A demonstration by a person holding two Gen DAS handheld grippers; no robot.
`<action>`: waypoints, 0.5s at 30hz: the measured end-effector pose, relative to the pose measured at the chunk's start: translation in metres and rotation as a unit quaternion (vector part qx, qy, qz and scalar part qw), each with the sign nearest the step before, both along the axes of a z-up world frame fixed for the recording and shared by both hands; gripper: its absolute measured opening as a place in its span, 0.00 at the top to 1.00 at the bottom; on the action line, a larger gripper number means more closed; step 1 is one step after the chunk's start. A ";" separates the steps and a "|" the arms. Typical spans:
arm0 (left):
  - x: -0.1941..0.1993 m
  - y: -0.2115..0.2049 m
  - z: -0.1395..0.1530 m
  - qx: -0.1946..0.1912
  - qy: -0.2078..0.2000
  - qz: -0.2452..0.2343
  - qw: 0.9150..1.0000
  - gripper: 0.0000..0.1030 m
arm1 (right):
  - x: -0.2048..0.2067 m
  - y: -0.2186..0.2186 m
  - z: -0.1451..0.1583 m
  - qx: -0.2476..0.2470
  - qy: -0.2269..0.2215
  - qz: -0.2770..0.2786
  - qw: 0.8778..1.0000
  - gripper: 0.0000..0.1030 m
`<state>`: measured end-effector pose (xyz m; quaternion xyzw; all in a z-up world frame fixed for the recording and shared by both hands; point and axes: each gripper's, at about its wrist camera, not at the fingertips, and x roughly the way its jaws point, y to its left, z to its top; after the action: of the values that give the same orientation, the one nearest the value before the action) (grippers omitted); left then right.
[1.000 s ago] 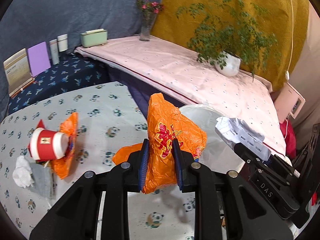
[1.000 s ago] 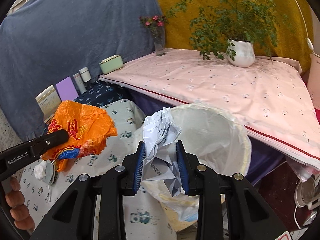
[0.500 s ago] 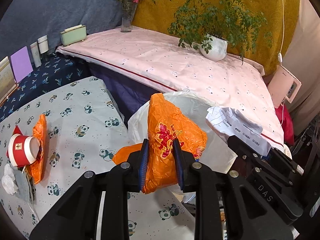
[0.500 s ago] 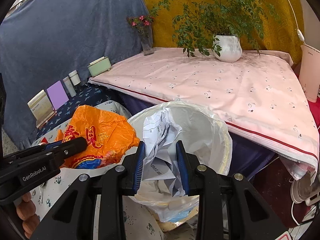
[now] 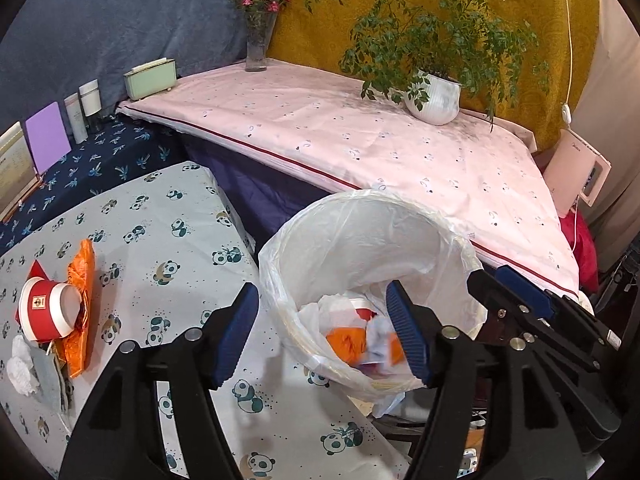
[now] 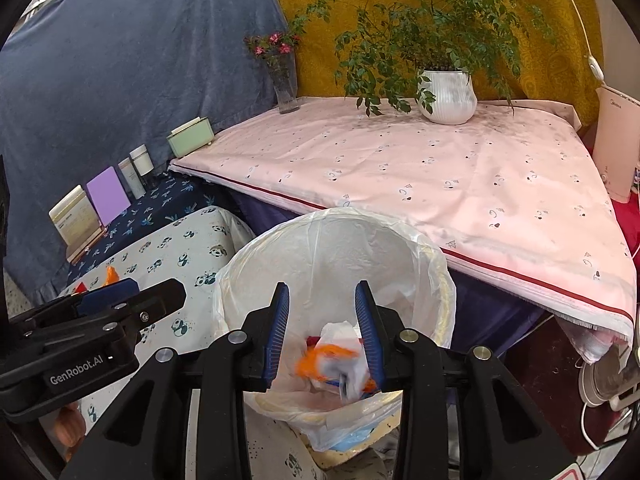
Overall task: Collect trash
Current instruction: 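Carry orange bag and white paper over the bin and open both tools, then move both open tools back over the table trash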
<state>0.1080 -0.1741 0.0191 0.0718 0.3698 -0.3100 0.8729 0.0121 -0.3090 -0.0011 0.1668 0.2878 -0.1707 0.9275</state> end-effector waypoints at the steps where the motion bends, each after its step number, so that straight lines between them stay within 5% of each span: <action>1: 0.000 0.001 0.000 0.001 0.000 0.001 1.000 0.39 | 0.000 0.000 0.000 0.001 0.000 0.000 1.000 0.65; 15: 0.000 0.020 0.004 -0.004 -0.003 0.019 1.000 0.39 | 0.002 0.015 0.005 -0.006 -0.002 0.016 1.000 0.63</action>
<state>0.1080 -0.1540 0.0232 0.0622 0.3677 -0.2945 0.8799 0.0140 -0.2942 0.0039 0.1573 0.2879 -0.1574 0.9314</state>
